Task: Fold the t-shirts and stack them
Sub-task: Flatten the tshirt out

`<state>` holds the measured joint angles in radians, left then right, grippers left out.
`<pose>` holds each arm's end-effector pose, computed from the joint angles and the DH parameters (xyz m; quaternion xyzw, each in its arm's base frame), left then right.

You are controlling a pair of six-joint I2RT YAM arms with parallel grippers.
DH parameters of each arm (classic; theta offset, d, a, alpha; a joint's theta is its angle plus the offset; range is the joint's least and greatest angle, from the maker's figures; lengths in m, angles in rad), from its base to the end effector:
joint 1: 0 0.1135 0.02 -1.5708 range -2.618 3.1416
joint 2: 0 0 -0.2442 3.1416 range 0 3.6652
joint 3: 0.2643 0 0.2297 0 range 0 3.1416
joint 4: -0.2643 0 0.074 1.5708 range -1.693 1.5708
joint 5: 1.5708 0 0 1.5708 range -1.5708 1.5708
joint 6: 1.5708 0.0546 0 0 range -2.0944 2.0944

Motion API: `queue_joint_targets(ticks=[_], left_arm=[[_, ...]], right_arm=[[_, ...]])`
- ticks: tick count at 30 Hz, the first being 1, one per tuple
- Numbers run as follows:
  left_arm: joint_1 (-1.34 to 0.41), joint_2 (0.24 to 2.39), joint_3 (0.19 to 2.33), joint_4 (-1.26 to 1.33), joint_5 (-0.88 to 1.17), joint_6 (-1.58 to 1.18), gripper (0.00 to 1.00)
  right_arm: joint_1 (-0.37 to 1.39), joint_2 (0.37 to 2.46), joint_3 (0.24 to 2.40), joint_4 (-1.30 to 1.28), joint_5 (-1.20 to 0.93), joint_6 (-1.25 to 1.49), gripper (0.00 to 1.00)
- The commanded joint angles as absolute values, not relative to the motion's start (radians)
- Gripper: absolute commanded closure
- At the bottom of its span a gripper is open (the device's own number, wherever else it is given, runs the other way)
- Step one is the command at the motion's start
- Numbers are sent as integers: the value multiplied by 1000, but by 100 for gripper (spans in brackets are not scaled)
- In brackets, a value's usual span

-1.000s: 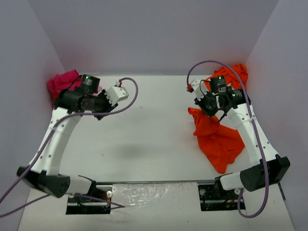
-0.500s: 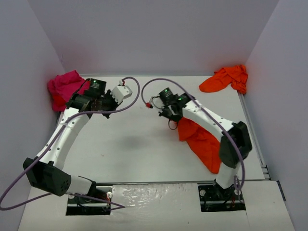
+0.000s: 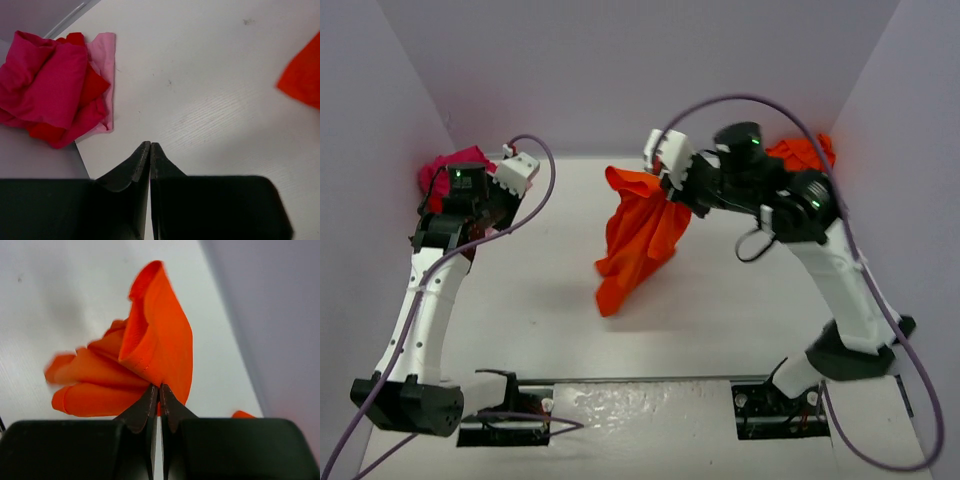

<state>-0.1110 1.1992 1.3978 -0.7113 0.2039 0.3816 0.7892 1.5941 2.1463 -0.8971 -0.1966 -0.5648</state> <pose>0.2452 -0.0385 0.3811 0.2592 0.8204 -0.0193 0.5094 0.2059 0.2226 0.4819 -0.5539 0.5991 0.1439 0.5599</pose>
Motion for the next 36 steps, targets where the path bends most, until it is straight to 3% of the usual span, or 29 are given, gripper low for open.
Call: queue_joint_targets(ticks=[1,12,14,17,21,31,36], left_arm=[[-94,1190,1421,-670,214,364,98],[-93,1261,1445,-732,297,444,97],[-95,1270,1443,-744,315,464,96],[-96,1293,1438,-759,332,492,96],[-97,1332,1437,-791,348,529,93],[-107,1416,1382,-839,379,611,91],[-112,1510,1429,-856,405,649,90]], right_arm=[[753,1431,2151,-912,-173,-588,100],[630,1312,1587,-768,68,-626,97],[621,1306,1493,-784,80,-637,80],[619,1349,1385,-797,160,-637,43],[601,1436,1316,-759,310,-627,34],[529,1640,1412,-615,366,-644,32],[532,1753,1459,-609,376,-627,36]])
